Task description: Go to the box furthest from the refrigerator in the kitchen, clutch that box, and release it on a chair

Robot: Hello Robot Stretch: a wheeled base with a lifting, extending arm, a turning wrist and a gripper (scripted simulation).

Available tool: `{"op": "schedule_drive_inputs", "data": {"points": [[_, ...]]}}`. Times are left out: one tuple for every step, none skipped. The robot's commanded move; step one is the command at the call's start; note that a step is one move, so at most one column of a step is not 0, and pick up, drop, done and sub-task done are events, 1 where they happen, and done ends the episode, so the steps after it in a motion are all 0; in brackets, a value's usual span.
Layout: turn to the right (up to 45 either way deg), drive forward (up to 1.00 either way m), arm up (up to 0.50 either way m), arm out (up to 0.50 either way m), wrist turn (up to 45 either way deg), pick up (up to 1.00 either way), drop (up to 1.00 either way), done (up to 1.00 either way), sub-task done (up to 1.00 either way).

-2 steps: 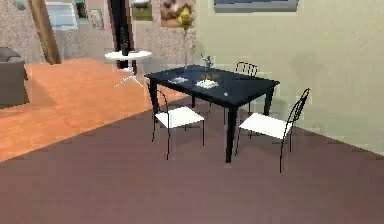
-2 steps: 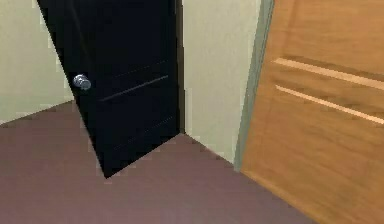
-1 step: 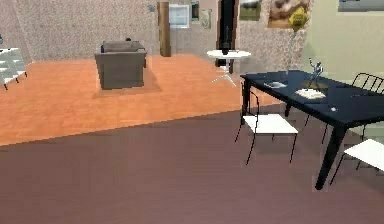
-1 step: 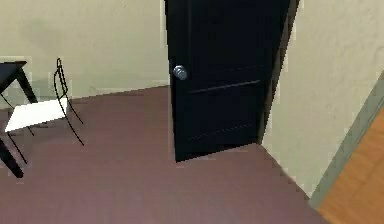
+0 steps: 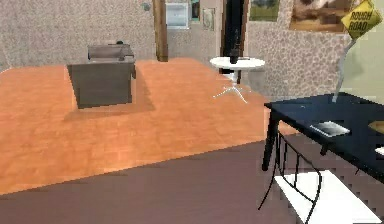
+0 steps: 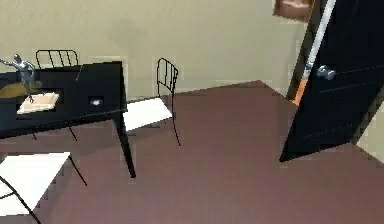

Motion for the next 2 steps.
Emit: {"op": "schedule_drive_inputs", "data": {"points": [[0.0,1.0,0.0,0.0,0.0,0.0,0.0,0.0,0.0],[0.0,1.0,0.0,0.0,0.0,0.0,0.0,0.0,0.0]]}}
